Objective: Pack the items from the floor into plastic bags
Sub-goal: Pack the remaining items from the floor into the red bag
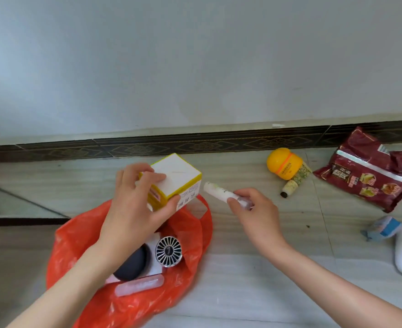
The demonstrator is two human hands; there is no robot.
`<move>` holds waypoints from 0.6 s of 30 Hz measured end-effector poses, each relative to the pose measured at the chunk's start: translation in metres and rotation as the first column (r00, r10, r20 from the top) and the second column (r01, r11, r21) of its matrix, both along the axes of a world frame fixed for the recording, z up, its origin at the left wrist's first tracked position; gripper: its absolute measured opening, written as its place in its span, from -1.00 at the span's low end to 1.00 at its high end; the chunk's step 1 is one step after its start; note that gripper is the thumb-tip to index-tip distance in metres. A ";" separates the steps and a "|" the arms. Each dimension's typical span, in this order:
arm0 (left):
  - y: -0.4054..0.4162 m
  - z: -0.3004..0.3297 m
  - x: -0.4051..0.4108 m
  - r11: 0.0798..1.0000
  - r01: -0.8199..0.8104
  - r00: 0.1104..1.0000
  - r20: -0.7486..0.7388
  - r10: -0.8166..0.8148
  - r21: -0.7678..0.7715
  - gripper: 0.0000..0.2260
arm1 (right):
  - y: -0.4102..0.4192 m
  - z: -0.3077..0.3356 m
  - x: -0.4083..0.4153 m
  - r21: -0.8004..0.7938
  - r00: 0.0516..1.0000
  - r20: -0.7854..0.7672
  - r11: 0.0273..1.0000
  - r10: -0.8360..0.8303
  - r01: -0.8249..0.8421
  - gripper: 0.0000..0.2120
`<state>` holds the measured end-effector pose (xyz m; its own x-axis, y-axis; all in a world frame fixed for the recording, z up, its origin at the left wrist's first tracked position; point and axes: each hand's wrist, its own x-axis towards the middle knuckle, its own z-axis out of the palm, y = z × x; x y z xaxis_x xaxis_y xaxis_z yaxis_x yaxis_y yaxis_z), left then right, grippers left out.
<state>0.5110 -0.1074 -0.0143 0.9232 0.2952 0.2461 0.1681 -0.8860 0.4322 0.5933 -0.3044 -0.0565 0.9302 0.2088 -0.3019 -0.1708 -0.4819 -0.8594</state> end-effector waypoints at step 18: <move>0.071 -0.028 -0.122 0.944 -0.253 0.964 -0.023 0.264 0.213 -0.72 | 0.102 -0.005 -0.081 -0.106 0.950 -0.058 0.945 0.306 -0.311 -0.85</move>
<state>0.3891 -0.0364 -0.0424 0.8347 0.4730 0.2820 0.4201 -0.8780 0.2293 0.5123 -0.2020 -0.0617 0.8121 0.4462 -0.3761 -0.0320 -0.6094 -0.7922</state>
